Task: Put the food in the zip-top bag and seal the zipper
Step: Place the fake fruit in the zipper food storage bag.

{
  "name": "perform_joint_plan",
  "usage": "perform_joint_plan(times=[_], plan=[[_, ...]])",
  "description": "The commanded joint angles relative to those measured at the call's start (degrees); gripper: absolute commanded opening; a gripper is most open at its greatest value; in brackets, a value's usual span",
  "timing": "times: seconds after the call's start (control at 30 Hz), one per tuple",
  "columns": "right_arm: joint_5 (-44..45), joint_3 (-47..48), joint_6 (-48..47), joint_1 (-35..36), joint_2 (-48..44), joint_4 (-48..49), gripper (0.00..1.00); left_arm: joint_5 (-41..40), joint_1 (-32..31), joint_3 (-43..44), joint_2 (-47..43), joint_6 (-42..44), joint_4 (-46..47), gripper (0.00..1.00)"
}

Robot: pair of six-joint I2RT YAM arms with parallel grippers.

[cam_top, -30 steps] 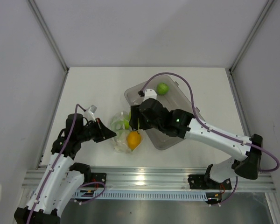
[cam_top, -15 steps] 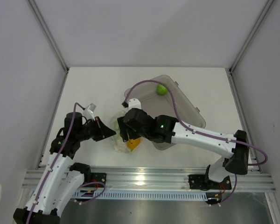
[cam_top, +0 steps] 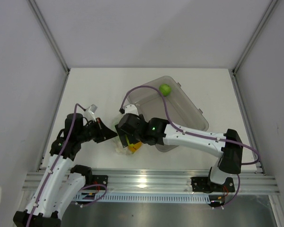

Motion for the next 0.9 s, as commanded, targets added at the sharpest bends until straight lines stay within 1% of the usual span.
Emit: perform_joint_plan(times=[0.0,0.03,0.4,0.57,0.63,0.67,0.7,0.77,0.8,0.87], plan=[[2.8,2.8,-0.3,-0.2,-0.9,-0.8,0.9,-0.3,-0.3,2.8,-0.7,0.4,-0.1,0.01],[2.8,2.8,-0.3,-0.7,-1.1,-0.8,0.99,-0.2,-0.3,2.7,-0.7,0.3,-0.1,0.01],[4.9,4.7,-1.2,-2.2,-4.7,-0.6,0.99,-0.4,-0.3,2.6,-0.8,0.0,-0.1,0.01],[7.3,6.4,-1.1,-5.4,-9.5,-1.2,0.99,0.2,-0.3,2.8,-0.6,-0.3,0.0,0.01],[5.9,5.5,-2.1,-9.5,-12.3,0.8,0.99,0.7,-0.3,2.6,-1.0,-0.6,0.2,0.01],[5.0,5.1,-2.6,-11.2,-13.0,1.6,0.99,0.7,-0.3,2.3,-1.1,-0.7,0.3,0.01],[3.7,4.7,-3.1,-14.6,-13.6,2.0,0.99,0.4,-0.3,2.3,-1.6,-0.8,0.3,0.01],[2.9,4.8,-4.2,-18.0,-14.7,2.7,0.99,0.2,-0.3,1.9,-1.7,-0.6,0.3,0.01],[2.4,5.0,-4.7,-21.1,-14.9,3.1,0.99,0.2,-0.3,1.9,-1.7,-0.5,0.1,0.01],[1.7,4.9,-5.4,-24.1,-15.4,4.9,0.99,0.2,-0.3,1.8,-1.7,-0.5,0.1,0.01]])
